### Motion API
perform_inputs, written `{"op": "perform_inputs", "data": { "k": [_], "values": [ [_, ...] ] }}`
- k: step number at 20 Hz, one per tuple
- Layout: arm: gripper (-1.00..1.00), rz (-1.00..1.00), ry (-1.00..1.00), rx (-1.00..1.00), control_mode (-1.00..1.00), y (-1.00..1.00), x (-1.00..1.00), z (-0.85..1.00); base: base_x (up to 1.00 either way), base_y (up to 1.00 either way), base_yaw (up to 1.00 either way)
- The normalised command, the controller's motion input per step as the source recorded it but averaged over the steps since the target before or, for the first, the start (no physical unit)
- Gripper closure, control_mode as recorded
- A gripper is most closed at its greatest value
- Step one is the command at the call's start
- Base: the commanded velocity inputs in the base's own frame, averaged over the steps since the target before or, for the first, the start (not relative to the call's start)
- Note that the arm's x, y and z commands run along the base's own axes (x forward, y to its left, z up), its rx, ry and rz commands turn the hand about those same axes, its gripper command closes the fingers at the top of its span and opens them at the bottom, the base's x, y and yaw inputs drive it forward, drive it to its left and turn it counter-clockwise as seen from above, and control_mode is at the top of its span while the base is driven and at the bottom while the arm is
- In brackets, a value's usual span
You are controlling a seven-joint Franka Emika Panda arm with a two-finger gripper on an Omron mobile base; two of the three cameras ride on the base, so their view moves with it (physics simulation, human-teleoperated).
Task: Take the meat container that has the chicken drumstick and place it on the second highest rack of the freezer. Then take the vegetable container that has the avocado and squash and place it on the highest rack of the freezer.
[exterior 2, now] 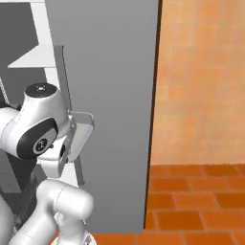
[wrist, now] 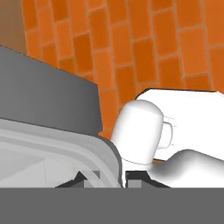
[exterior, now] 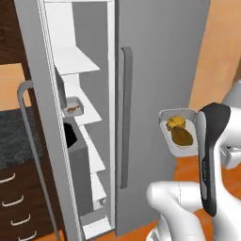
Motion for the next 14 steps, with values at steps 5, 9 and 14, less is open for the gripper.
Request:
{"op": "perform_inputs", "data": {
  "k": [5,9,14],
  "values": [
    [1.00,0.00,0.00,0.00,1.00,0.00,0.00,0.00,0.03,0.20,0.67],
    [1.00,0.00,0.00,0.00,1.00,0.00,0.00,0.00,0.23,0.30,0.42],
    [1.00,0.00,0.00,0.00,1.00,0.00,0.00,0.00,0.67,0.21,0.10]
  ]
}}
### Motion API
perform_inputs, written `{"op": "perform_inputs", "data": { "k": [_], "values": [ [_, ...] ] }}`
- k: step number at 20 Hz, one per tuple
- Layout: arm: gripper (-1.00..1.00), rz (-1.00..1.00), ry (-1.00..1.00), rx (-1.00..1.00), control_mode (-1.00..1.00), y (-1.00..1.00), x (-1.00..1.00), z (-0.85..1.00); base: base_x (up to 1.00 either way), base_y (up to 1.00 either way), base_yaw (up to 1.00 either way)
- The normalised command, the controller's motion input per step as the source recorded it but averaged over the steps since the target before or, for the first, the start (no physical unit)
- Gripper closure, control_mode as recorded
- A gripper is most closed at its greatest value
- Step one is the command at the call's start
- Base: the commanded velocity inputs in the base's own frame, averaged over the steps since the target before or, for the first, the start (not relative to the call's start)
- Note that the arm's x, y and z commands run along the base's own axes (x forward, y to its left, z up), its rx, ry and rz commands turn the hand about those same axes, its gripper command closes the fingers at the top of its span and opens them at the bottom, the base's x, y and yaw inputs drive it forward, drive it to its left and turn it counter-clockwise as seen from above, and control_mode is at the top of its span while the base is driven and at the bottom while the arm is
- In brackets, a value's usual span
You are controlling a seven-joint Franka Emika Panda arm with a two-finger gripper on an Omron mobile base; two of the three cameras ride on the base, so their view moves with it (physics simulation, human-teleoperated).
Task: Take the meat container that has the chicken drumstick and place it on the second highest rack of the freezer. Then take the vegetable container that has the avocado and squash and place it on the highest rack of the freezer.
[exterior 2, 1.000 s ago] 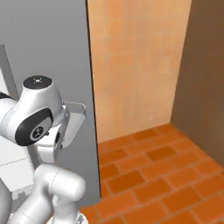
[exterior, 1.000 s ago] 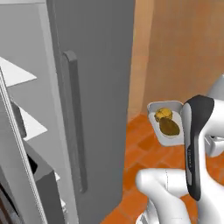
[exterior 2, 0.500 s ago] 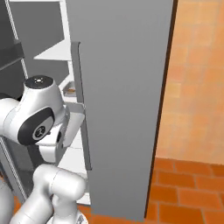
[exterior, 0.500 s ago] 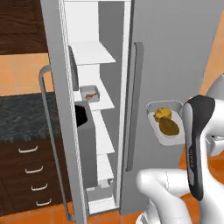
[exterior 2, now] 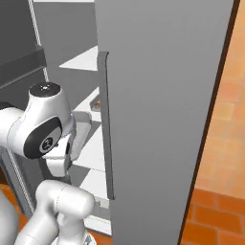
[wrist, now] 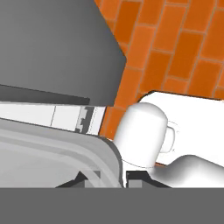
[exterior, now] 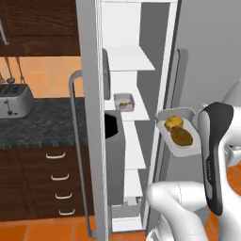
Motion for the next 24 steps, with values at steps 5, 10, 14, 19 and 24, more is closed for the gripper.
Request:
{"op": "perform_inputs", "data": {
  "k": [5,10,14,19,24],
  "values": [
    [1.00,0.00,0.00,0.00,1.00,0.00,0.00,0.00,0.52,0.11,0.24],
    [1.00,0.00,0.00,0.00,1.00,0.00,0.00,0.00,0.24,0.07,0.26],
    [1.00,0.00,0.00,0.00,1.00,0.00,0.00,0.00,0.61,0.07,0.00],
    [1.00,0.00,0.00,0.00,1.00,0.00,0.00,0.00,0.36,0.06,0.01],
    [1.00,0.00,0.00,0.00,1.00,0.00,0.00,0.00,0.07,0.03,0.01]
  ]
}}
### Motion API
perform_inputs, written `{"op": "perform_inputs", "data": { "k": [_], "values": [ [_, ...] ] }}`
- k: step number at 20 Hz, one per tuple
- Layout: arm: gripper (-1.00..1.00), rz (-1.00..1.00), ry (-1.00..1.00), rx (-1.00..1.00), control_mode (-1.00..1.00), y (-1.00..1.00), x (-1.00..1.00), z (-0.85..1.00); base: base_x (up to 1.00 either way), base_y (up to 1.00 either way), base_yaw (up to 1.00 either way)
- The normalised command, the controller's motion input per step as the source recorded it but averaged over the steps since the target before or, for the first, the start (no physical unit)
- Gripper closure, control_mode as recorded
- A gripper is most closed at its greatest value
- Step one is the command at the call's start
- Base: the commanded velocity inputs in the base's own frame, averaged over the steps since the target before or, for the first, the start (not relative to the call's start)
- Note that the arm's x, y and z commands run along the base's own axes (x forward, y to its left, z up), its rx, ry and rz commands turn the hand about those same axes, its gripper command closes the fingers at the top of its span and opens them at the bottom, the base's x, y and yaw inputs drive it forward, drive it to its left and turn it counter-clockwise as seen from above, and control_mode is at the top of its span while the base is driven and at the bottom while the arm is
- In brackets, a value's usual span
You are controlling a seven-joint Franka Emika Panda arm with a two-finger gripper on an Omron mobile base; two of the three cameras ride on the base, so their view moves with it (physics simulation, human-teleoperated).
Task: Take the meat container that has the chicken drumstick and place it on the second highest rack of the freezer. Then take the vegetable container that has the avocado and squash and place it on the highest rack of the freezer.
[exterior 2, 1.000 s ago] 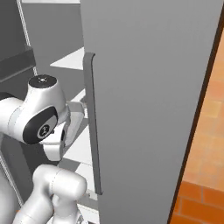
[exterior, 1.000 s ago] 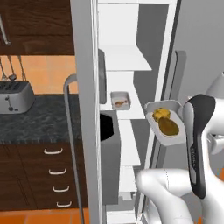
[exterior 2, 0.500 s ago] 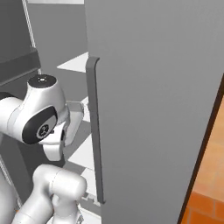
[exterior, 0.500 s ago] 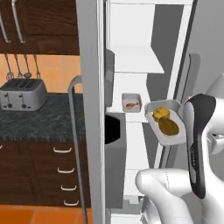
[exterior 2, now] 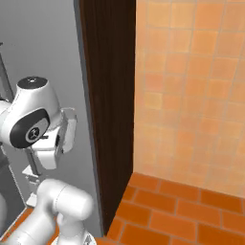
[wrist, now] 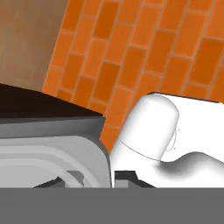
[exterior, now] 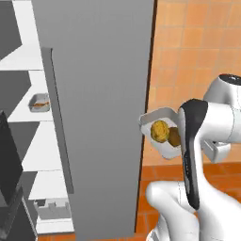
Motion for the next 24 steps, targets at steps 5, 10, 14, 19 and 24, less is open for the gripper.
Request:
{"op": "perform_inputs", "data": {
  "k": [5,10,14,19,24],
  "values": [
    [1.00,0.00,0.00,0.00,-1.00,0.00,0.00,0.00,0.00,0.00,0.00],
    [1.00,0.00,0.00,0.00,-1.00,0.00,0.00,0.00,0.00,0.00,0.00],
    [1.00,0.00,0.00,0.00,1.00,0.00,0.00,0.00,-0.01,0.00,0.00],
    [1.00,0.00,0.00,0.00,1.00,0.00,0.00,0.00,-0.26,0.71,0.00],
    [1.00,0.00,0.00,0.00,1.00,0.00,0.00,0.00,0.00,0.97,0.00]
  ]
}}
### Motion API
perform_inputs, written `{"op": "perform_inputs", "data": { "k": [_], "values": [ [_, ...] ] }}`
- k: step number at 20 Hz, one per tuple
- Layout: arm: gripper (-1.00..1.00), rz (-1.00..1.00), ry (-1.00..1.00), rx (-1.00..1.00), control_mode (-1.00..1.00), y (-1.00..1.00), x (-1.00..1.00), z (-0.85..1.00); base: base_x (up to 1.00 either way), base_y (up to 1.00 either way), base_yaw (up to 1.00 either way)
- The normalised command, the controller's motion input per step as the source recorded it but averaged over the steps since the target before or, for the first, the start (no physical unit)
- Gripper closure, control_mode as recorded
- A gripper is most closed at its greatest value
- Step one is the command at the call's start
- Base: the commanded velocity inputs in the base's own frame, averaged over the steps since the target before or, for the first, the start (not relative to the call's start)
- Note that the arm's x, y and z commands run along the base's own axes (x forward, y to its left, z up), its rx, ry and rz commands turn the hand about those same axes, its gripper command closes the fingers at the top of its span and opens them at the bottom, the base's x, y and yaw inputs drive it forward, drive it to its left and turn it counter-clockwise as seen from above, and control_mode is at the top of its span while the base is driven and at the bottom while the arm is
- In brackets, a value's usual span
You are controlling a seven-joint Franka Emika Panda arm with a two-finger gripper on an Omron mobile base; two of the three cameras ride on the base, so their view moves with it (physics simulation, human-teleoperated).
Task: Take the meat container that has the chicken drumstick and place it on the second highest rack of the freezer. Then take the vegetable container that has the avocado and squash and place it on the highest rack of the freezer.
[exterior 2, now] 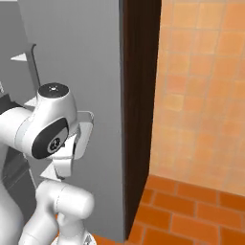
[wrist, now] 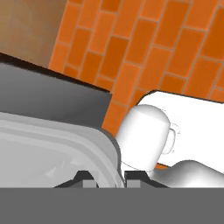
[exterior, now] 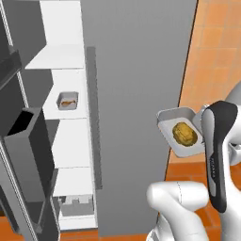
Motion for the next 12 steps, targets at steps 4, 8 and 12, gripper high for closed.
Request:
{"op": "perform_inputs", "data": {
  "k": [4,8,12],
  "values": [
    [1.00,0.00,0.00,0.00,1.00,0.00,0.00,0.00,0.18,0.72,0.00],
    [1.00,0.00,0.00,0.00,1.00,0.00,0.00,0.00,0.30,0.31,0.01],
    [1.00,0.00,0.00,0.00,1.00,0.00,0.00,0.00,0.37,0.40,0.05]
  ]
}}
